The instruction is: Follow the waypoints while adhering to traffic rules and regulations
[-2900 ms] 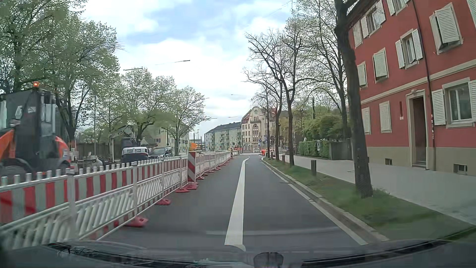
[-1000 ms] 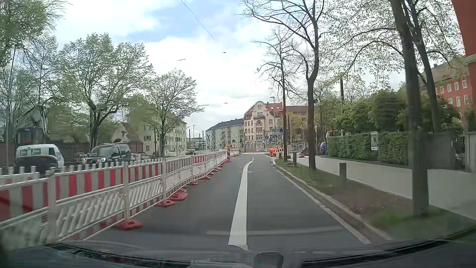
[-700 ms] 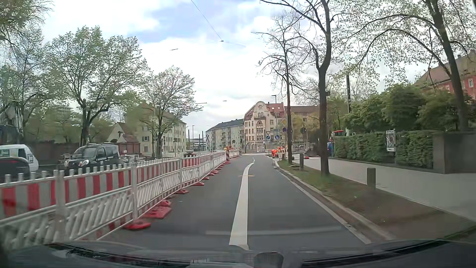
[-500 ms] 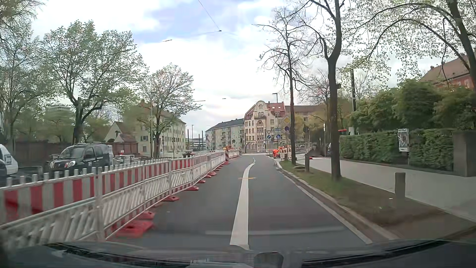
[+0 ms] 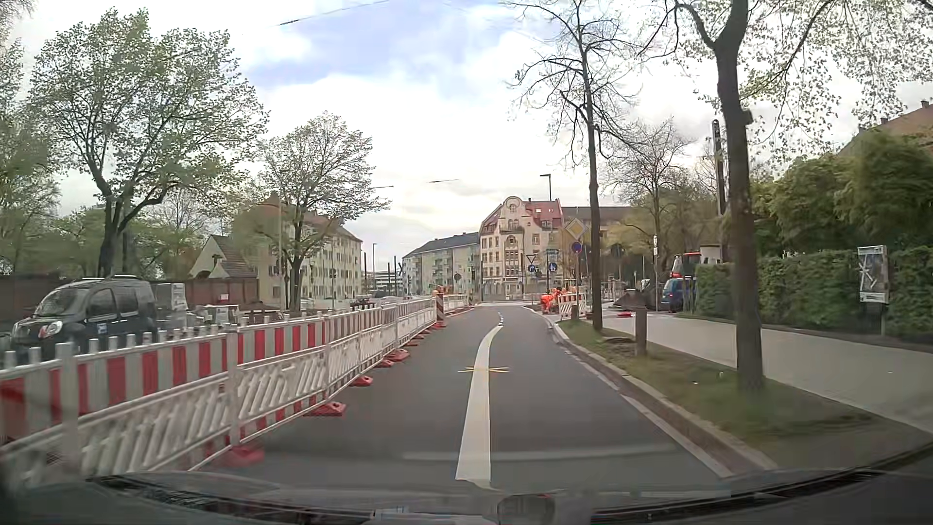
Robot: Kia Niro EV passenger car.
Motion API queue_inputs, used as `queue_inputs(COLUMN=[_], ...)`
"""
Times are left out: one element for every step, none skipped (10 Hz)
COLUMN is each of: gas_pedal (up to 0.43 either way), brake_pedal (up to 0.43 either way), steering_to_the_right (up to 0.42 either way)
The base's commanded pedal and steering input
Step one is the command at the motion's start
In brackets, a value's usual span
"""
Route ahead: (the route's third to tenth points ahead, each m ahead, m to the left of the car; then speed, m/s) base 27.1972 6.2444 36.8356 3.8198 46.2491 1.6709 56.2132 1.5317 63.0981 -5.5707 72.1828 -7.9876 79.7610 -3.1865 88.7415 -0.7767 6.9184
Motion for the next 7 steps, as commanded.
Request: queue_inputs(gas_pedal=[0.047, 0.047, 0.047, 0.047, 0.047, 0.047, 0.047], brake_pedal=[0.0, 0.0, 0.0, 0.0, 0.0, 0.0, 0.0], steering_to_the_right=[0.001, 0.003, 0.003, 0.003, 0.004, 0.004, 0.004])
